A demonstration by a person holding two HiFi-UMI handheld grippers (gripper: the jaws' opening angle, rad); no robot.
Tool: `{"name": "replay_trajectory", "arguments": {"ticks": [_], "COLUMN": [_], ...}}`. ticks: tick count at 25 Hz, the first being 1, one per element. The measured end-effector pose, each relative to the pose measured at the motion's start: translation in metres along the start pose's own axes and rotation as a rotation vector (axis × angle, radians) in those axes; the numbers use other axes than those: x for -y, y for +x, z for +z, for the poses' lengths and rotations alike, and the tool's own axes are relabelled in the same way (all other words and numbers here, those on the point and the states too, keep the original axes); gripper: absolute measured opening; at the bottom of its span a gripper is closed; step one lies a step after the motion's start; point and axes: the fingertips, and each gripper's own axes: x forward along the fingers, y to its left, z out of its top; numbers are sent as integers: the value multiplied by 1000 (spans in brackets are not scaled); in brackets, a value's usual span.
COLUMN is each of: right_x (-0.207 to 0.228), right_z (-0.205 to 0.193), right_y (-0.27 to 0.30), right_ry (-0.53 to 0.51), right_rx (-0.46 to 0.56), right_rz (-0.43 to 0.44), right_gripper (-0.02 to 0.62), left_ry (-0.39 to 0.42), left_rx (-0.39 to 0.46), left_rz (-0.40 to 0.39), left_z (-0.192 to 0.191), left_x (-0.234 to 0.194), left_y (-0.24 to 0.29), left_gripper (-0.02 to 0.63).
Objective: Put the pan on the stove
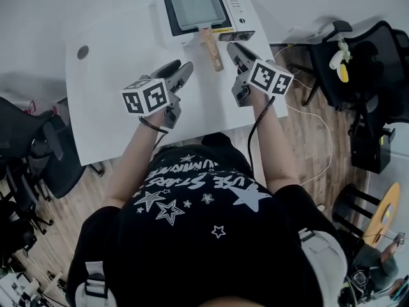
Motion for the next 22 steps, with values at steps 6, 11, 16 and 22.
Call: {"name": "replay_trajectory", "arguments": {"ticks": [6, 11, 16, 22], "right_x": [-15, -29, -48, -88], "right_z": [-3, -15, -24, -50], "right_y": [-15, -27, -35, -42], "right_ry": [-20, -32, -48, -62], "right_rx": [81, 109, 158, 200], "right_rz": [-91, -190, -273, -313], "right_gripper": [57, 25, 21, 21], "left_ry": [81, 96, 122, 136], "left_rx": [-3, -25, -52, -91], "left_rz": [-48, -65, -109, -128], "left_z": [3, 4, 3, -3], "left_x": [-2, -14, -21, -47], "left_y": [-30, -56, -84, -125], "left_gripper": [57, 43, 21, 11]}}
